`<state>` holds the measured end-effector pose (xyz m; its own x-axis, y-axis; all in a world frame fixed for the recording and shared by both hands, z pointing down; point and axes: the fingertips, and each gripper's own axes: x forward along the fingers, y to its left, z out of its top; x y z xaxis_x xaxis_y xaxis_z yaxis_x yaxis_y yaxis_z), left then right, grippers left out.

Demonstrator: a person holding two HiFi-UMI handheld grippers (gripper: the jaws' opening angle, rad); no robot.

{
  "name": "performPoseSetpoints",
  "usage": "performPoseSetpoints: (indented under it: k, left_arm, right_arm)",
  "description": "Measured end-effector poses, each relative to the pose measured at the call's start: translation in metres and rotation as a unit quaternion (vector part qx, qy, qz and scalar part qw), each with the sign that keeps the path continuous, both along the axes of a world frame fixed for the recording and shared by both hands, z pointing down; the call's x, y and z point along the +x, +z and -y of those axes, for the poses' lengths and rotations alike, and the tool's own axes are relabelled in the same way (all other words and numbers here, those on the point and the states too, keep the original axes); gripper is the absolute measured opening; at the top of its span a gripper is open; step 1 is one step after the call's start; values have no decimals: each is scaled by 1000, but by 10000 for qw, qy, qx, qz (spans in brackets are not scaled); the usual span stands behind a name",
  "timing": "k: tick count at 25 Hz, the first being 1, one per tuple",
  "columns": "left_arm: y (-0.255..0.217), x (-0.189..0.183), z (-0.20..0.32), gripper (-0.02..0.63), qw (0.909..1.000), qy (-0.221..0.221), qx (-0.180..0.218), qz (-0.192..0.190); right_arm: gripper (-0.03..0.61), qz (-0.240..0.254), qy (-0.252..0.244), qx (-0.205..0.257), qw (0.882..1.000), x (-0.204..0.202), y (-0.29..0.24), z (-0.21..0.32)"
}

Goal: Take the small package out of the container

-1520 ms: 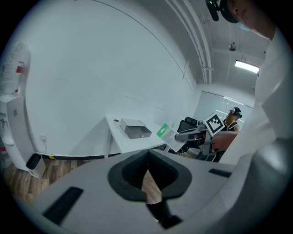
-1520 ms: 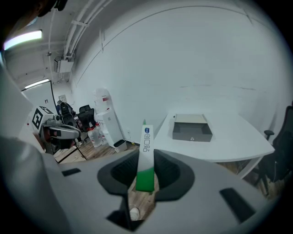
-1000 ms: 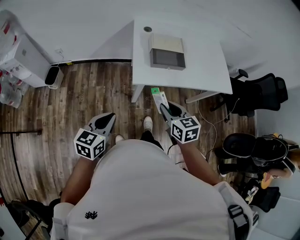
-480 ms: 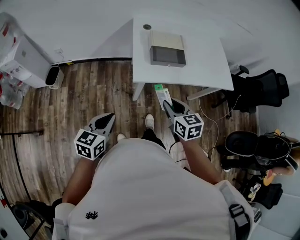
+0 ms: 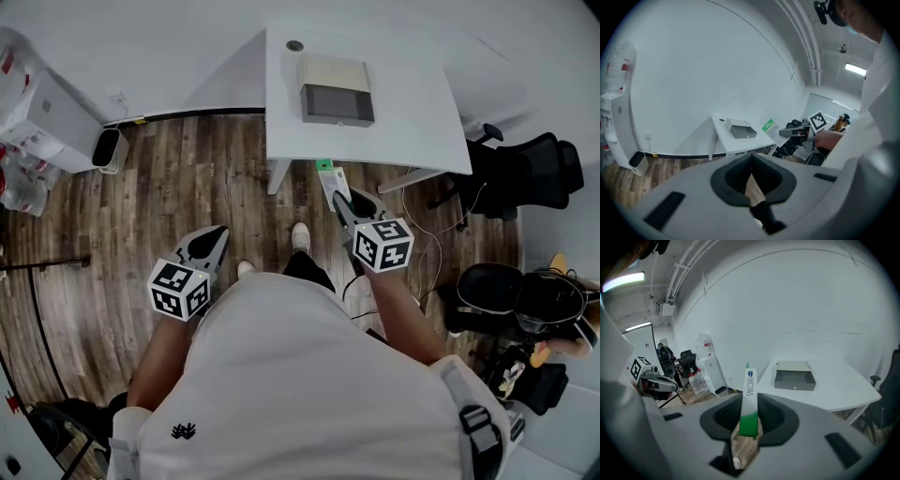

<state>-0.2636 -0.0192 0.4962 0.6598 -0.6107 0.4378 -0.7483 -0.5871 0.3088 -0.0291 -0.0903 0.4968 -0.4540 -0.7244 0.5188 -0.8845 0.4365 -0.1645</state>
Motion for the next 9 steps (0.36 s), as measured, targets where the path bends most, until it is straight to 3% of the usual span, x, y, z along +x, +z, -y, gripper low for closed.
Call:
performPoseSetpoints:
  k: [9]
  left_arm:
    - [-1, 21, 18, 8, 10000, 69, 27, 45]
  right_arm:
    - [94, 101, 51, 64, 9999, 18, 0, 19]
